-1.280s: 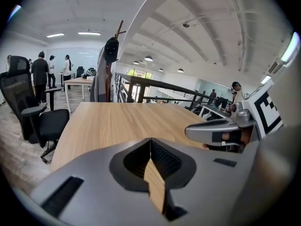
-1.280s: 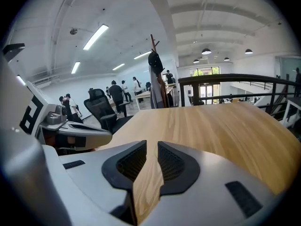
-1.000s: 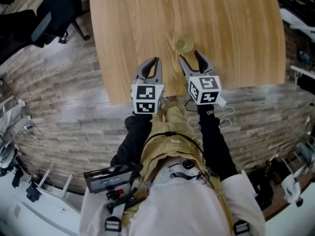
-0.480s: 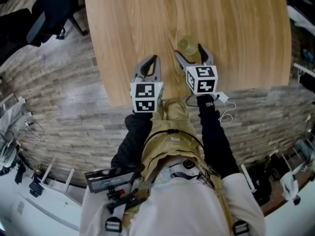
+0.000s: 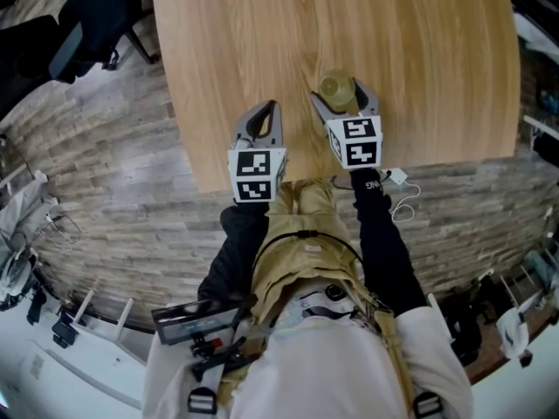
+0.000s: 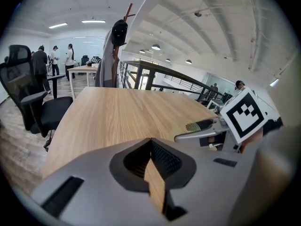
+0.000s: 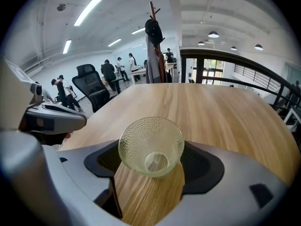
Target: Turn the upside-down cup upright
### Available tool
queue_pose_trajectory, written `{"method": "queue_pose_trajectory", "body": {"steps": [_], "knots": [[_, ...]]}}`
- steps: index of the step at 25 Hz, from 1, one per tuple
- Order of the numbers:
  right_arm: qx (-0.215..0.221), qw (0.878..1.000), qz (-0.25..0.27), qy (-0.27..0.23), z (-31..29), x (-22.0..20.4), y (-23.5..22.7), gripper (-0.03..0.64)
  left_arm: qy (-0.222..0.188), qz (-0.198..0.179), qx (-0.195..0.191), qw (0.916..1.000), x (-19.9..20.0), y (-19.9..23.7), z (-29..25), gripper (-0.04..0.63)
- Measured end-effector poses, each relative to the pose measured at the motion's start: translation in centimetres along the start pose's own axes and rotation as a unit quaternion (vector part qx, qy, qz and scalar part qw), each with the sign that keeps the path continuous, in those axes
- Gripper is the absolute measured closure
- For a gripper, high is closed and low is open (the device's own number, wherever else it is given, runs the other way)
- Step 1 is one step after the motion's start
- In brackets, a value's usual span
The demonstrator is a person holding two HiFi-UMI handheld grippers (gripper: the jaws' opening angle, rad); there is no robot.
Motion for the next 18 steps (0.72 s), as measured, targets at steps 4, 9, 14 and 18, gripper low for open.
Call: {"method": "queue_pose_trajectory", "body": {"steps": [4, 9, 14, 18], "knots": [[0.062, 0.996, -0.007, 0.059, 2.1, -0.6, 0.8, 0.221, -0.002, 0.0, -0.003, 1.0, 0.1, 0.0, 0.3, 0.594], [0.115, 0.981, -0.036, 0.154, 4.1, -2.3, 1.3, 0.222, 0.006, 0.003, -0.008, 0.9999, 0.1, -0.2, 0.4, 0.594], [0.164, 0.955, -0.072, 0.236, 2.5, -3.9, 2.1, 0.222, 0.03, 0.011, -0.012, 0.9994, -0.7, 0.1, -0.4, 0.594], [0.185, 0.944, -0.111, 0.249, 0.3, -3.7, 2.6, 0.222, 0.039, 0.013, -0.015, 0.999, -1.2, 0.3, -0.5, 0.592]]}}
Point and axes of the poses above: the fingertips, and each gripper's own axes: z backward along the fingers, y to its left, x out of its top, the point moved 4 cm from there along z, backward along the fingers, and after that the axes turned 8 degrees about -x, right-handed, at the moved point
